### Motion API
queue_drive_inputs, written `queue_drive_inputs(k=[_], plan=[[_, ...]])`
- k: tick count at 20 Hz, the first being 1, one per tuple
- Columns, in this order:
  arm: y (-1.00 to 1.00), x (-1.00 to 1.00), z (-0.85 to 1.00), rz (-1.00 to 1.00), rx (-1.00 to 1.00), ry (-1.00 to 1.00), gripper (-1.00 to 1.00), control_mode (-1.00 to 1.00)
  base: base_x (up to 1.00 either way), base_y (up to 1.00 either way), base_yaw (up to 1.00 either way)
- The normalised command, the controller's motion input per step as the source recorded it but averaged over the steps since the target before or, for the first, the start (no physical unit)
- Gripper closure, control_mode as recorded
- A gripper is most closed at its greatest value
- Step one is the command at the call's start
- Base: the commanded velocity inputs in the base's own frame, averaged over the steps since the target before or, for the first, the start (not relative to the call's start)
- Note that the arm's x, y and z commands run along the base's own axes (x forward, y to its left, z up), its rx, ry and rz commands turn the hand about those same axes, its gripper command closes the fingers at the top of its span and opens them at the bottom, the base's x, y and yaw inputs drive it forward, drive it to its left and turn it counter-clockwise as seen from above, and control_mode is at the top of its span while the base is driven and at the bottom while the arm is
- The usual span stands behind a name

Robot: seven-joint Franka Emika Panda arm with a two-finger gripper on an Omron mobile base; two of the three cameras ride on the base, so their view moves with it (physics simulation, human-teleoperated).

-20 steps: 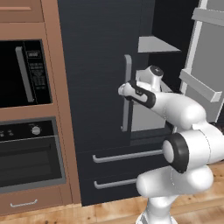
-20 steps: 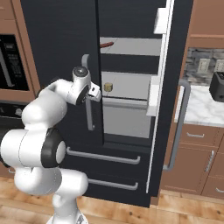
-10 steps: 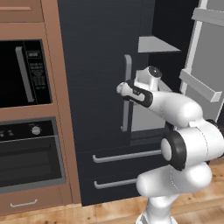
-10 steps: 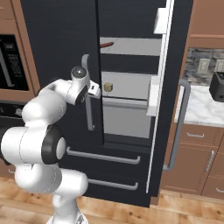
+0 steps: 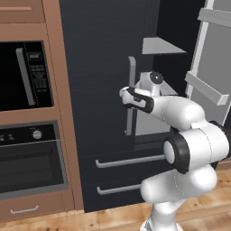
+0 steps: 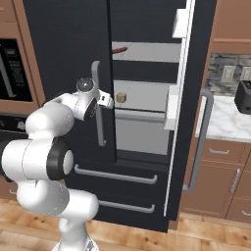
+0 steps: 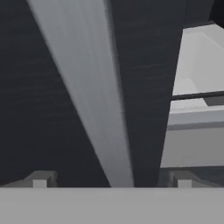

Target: Retrieve the sausage and cheese from the fridge and place them on the cutting board on the counter.

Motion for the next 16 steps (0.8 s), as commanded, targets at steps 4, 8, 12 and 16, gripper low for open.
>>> queue_drive_inputs(k=[4,8,12,16], plan=[[0.19,0.40,0.12,0.00,-0.15,0.00,-1.00,-1.00,0.00,0.00,0.00],[0.00,0.41,0.01,0.00,-0.10,0.00,-1.00,-1.00,0.00,0.00,0.00],[0.00,0.32,0.00,0.00,-0.01,0.00,-1.00,-1.00,0.00,0.00,0.00],[-0.05,0.41,-0.02,0.00,0.00,0.00,-1.00,-1.00,0.00,0.00,0.00]])
